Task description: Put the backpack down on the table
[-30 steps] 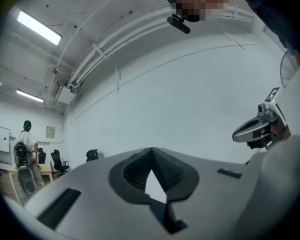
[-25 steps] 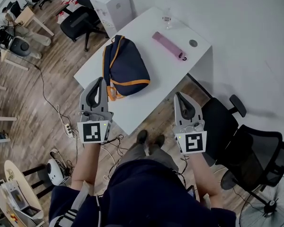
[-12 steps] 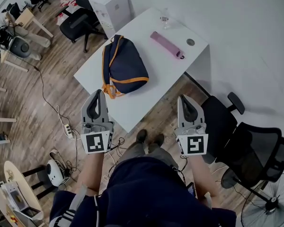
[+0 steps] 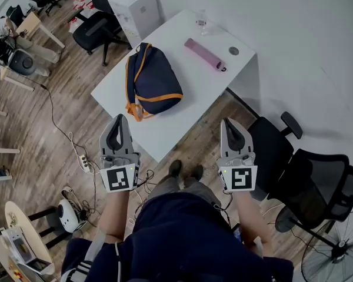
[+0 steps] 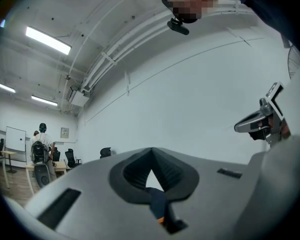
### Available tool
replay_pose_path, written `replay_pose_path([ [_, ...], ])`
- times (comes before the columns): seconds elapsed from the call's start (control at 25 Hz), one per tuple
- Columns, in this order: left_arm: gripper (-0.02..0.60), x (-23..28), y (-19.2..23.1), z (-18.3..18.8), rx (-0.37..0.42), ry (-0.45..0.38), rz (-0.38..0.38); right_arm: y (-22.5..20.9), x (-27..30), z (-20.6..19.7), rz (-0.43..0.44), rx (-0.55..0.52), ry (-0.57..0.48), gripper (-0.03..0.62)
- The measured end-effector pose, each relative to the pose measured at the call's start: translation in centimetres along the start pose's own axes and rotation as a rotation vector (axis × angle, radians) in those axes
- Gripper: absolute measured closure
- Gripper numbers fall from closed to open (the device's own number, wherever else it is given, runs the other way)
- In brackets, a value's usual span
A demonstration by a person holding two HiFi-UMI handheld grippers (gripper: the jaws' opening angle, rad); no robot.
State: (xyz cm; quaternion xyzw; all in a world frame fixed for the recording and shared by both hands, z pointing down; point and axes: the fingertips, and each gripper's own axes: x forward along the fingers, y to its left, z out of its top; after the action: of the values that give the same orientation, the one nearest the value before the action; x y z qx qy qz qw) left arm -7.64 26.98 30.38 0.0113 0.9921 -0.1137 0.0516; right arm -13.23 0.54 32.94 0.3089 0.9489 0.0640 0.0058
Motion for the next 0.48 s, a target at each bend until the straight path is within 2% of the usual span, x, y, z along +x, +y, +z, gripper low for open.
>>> replay_pose_path([
  [0.48,0.578,-0.9,-1.1,-1.1,-0.028,0.014,-0.026,-0.2,-1.1,-1.0,-0.029,-0.027,0.049,0.600],
])
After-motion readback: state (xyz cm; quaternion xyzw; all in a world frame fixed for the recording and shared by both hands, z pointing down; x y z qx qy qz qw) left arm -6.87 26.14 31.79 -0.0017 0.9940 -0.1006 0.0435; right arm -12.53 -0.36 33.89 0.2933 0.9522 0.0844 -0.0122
